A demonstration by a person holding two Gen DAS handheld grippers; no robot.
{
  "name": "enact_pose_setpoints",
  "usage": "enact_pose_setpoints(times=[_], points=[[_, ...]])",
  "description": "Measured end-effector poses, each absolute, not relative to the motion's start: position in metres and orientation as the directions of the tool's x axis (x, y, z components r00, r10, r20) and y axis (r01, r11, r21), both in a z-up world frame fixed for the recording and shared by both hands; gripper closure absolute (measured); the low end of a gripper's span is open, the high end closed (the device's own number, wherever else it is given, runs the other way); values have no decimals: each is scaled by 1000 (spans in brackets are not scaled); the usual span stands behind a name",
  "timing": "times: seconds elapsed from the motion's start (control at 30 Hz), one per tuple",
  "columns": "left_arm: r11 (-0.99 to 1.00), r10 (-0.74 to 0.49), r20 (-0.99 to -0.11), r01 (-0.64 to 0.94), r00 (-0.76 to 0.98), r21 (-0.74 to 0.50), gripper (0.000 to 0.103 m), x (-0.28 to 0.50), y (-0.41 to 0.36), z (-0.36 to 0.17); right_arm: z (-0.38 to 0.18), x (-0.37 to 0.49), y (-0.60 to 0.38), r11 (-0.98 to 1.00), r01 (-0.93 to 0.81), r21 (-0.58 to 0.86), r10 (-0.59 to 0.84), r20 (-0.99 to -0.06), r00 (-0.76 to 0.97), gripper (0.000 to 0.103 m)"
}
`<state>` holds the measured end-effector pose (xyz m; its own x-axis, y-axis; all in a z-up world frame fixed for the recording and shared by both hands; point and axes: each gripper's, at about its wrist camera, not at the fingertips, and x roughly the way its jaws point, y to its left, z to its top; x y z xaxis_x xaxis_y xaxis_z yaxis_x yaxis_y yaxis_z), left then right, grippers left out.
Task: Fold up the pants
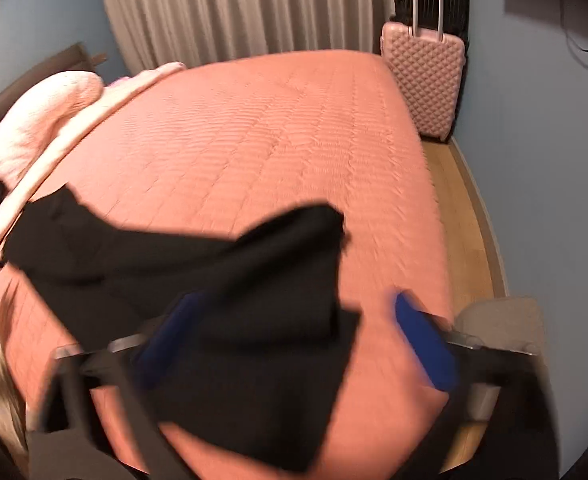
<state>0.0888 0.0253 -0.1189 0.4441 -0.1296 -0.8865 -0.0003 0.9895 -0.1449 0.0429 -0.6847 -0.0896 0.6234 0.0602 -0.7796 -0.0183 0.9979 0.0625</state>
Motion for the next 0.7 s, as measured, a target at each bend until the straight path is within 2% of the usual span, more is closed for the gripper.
enact_pose_setpoints(times=[0.07, 0.17, 0.2, 0.23, 0.27, 0.3, 0.33, 0.43, 0.5, 0.57, 0.6, 0.63, 0.67, 0.7], points=[[993, -120, -882, 60, 456, -104, 48, 84, 9, -112, -104, 83, -673, 998, -11, 54, 51, -814, 579, 5], [987, -129, -878, 140, 461, -72, 48, 79, -16, -103, -143, 133, -688, 989, 74, 129, 81, -887, 454, 5], [985, -138, -877, 155, 459, -74, 47, 79, -20, -101, -154, 140, -690, 984, 92, 153, 100, -899, 427, 12], [981, -152, -876, 174, 458, -79, 45, 79, -27, -99, -165, 146, -691, 978, 79, 195, 147, -904, 402, 54], [979, -162, -875, 186, 457, -85, 44, 79, -31, -96, -167, 147, -689, 979, 65, 192, 150, -903, 403, 74], [977, -170, -873, 194, 457, -89, 44, 80, -34, -95, -160, 144, -685, 980, 40, 193, 157, -888, 433, 88], [975, -180, -871, 201, 458, -95, 44, 81, -36, -92, -137, 134, -674, 986, -25, 164, 154, -849, 506, 94], [970, -204, -860, 217, 467, -113, 44, 85, -39, -85, -54, 82, -642, 979, -193, 65, 184, -683, 706, 94], [973, -202, -850, 196, 487, -118, 42, 88, -38, -83, -9, 24, -622, 957, -281, -70, 189, -583, 790, 94], [976, -198, -847, 182, 493, -122, 39, 89, -33, -87, -16, -10, -616, 936, -293, -196, 111, -624, 773, 88], [977, -196, -850, 171, 489, -127, 39, 89, -30, -90, -28, -19, -618, 928, -286, -238, 60, -664, 745, 66], [977, -200, -854, 158, 480, -141, 39, 89, -24, -96, -56, -33, -625, 916, -251, -312, -64, -731, 679, 51], [979, -195, -858, 141, 476, -145, 39, 88, -19, -100, -81, -47, -636, 909, -220, -355, -157, -779, 607, 28], [983, -181, -864, 118, 469, -142, 39, 87, -14, -104, -93, -56, -643, 903, -193, -384, -217, -794, 568, 28]])
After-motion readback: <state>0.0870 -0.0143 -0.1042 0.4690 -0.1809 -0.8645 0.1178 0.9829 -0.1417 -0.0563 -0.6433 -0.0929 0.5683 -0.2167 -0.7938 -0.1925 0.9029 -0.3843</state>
